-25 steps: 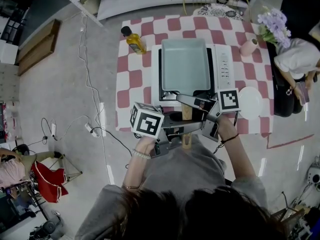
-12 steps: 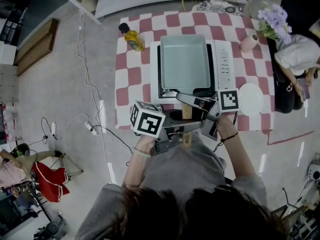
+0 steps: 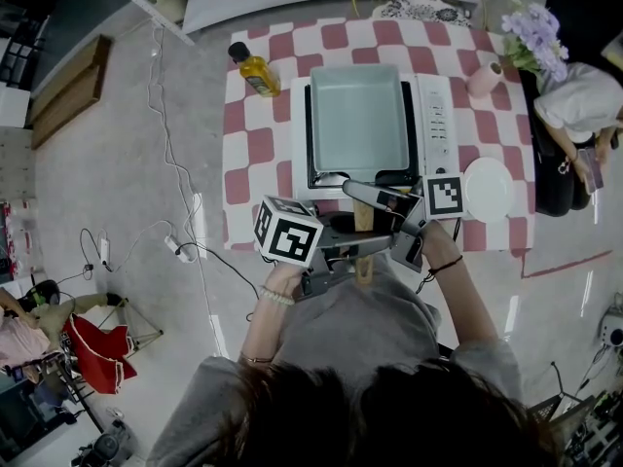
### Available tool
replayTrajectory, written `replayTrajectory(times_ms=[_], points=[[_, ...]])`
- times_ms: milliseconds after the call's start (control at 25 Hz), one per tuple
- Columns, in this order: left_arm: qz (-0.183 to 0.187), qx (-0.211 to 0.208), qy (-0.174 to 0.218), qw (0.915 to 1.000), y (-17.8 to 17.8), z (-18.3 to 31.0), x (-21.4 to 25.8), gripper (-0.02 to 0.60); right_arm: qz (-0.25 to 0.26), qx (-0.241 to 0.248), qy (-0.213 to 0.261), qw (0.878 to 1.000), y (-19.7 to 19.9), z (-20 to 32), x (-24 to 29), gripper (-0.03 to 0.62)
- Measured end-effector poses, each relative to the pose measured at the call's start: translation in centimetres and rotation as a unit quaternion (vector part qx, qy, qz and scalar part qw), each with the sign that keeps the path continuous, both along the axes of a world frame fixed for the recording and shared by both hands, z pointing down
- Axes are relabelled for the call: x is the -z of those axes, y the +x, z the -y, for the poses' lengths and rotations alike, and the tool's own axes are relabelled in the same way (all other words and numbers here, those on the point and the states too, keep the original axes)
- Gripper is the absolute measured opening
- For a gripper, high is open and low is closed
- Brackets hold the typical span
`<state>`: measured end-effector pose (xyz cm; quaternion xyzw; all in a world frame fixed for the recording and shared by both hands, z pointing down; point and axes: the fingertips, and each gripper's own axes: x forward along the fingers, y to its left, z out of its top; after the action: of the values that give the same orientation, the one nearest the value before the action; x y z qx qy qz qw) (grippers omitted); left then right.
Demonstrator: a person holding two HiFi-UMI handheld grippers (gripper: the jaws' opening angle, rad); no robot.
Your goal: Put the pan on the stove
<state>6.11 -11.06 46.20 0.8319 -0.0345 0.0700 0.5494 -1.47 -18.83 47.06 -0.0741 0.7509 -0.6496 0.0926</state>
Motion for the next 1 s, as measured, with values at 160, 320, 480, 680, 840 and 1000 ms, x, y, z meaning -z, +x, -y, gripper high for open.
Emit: replayTrajectory(times_ms=[160, 320, 480, 680, 840, 1000], points=[[0.002, 0.0, -0.003, 1.0, -0.07, -0.02, -0.23, 0.173, -0.003, 0.0, 0.001, 1.0, -0.07, -0.03, -0.15, 0.189], [0.002, -0.001, -0.002, 1.0, -0.08, -0.11, -0.31, 0.173, -0.003, 0.0, 0.004, 1.0, -0.08, -0.11, -0.18, 0.189], [0.001, -0.002, -0.002, 1.0, -0.06, -0.13, -0.38, 0.173, -0.004, -0.001, 0.004, 1.0, -0.02, -0.1, -0.31, 0.189], [0.011, 0.001, -0.004, 0.9999, -0.03, 0.04, -0.23, 0.175, -0.002, -0.001, 0.004, 1.0, -0.05, -0.09, -0.21, 0.189], [0.001, 0.002, -0.01, 0.9999, 0.21, -0.15, 0.14, 0.181, -0.008, 0.003, 0.005, 1.0, -0.11, -0.06, -0.25, 0.189], [0.011, 0.011, -0.003, 0.9999, 0.02, -0.07, 0.04, 0.2, -0.017, -0.005, 0.002, 1.0, -0.06, 0.17, -0.3, 0.19]])
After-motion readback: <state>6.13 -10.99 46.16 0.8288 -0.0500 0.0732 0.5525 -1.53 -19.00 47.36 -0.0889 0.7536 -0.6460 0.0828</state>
